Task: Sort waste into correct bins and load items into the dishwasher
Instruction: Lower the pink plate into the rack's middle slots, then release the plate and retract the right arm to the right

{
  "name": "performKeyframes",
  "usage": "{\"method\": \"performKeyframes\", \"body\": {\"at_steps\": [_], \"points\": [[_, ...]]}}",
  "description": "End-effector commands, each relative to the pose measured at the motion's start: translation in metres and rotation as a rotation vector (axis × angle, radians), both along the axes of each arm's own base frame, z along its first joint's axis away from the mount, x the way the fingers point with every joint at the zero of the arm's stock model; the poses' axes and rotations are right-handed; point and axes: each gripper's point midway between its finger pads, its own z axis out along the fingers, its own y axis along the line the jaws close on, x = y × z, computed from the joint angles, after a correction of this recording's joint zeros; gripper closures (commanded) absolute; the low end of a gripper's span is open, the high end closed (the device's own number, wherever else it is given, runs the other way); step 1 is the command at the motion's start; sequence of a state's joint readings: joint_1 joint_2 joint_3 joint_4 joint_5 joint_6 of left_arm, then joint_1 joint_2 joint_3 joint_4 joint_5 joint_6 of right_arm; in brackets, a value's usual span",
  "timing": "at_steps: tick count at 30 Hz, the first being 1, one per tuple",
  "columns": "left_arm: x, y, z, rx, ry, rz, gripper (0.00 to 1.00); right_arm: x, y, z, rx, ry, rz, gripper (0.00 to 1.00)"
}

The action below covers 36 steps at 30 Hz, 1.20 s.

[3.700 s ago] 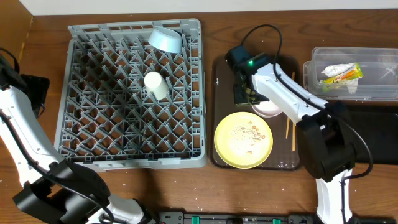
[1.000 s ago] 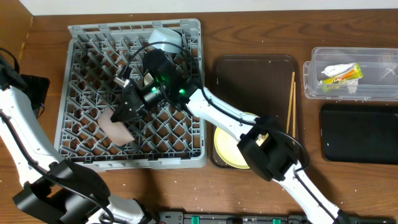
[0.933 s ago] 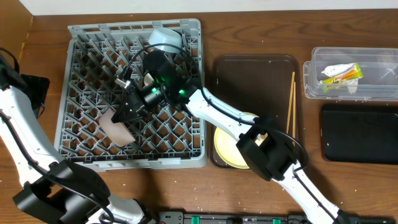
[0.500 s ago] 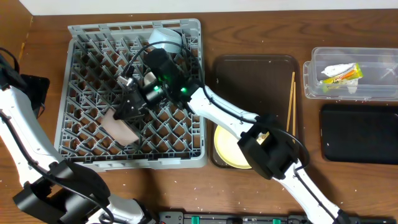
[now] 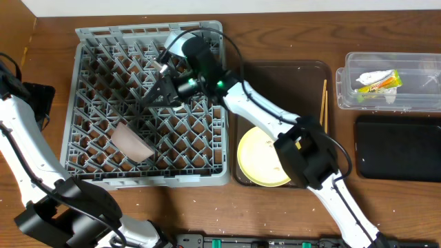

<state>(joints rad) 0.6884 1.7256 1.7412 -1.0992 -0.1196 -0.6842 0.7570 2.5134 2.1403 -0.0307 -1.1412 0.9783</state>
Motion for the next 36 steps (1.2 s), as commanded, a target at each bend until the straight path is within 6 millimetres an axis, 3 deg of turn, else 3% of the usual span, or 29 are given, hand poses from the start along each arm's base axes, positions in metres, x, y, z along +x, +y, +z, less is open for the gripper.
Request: {"method": "performKeyframes", "body": {"at_steps": [1, 5, 10, 13, 16, 17, 19, 20, 21, 28, 30, 33, 34, 36], "points": [[-0.006, 0.001, 0.007, 0.021, -0.002, 0.020, 0.02, 0.031, -0.020, 0.019, -0.007, -0.152, -0.102, 0.71], [-0.006, 0.001, 0.007, 0.021, -0.002, 0.020, 0.02, 0.033, -0.038, 0.038, -0.045, -0.262, -0.123, 0.74], [-0.006, 0.001, 0.007, 0.021, -0.002, 0.020, 0.02, 0.006, -0.061, 0.084, -0.040, -0.420, -0.067, 0.80], [-0.006, 0.001, 0.007, 0.021, -0.002, 0.020, 0.02, 0.011, -0.087, 0.094, -0.197, -0.550, -0.156, 0.82], [-0.006, 0.001, 0.007, 0.021, -0.002, 0.020, 0.02, 0.043, -0.142, 0.094, -0.530, -0.681, -0.402, 0.78], [-0.006, 0.001, 0.007, 0.021, -0.002, 0.020, 0.02, 0.051, -0.162, 0.099, -0.610, -0.708, -0.471, 0.67], [-0.006, 0.001, 0.007, 0.021, -0.002, 0.020, 0.02, 0.061, -0.196, 0.112, -0.708, -0.745, -0.571, 0.31], [-0.006, 0.001, 0.007, 0.021, -0.002, 0.020, 0.02, 0.065, -0.210, 0.118, -0.738, -0.753, -0.606, 0.22], [-0.006, 0.001, 0.007, 0.021, -0.002, 0.020, 0.02, 0.069, -0.225, 0.124, -0.765, -0.759, -0.642, 0.01], [-0.006, 0.001, 0.007, 0.021, -0.002, 0.020, 0.02, 0.104, -0.339, 0.154, -0.905, -0.730, -0.895, 0.01], [-0.006, 0.001, 0.007, 0.021, -0.002, 0.020, 0.02, 0.116, -0.374, 0.153, -0.954, -0.700, -0.959, 0.01], [-0.006, 0.001, 0.007, 0.021, -0.002, 0.020, 0.02, 0.129, -0.450, 0.144, -1.118, -0.634, -1.092, 0.01], [-0.006, 0.001, 0.007, 0.021, -0.002, 0.020, 0.02, 0.128, -0.484, 0.138, -1.200, -0.592, -1.135, 0.01], [-0.006, 0.001, 0.007, 0.021, -0.003, 0.020, 0.02, 0.124, -0.514, 0.132, -1.258, -0.536, -1.165, 0.01]]}}
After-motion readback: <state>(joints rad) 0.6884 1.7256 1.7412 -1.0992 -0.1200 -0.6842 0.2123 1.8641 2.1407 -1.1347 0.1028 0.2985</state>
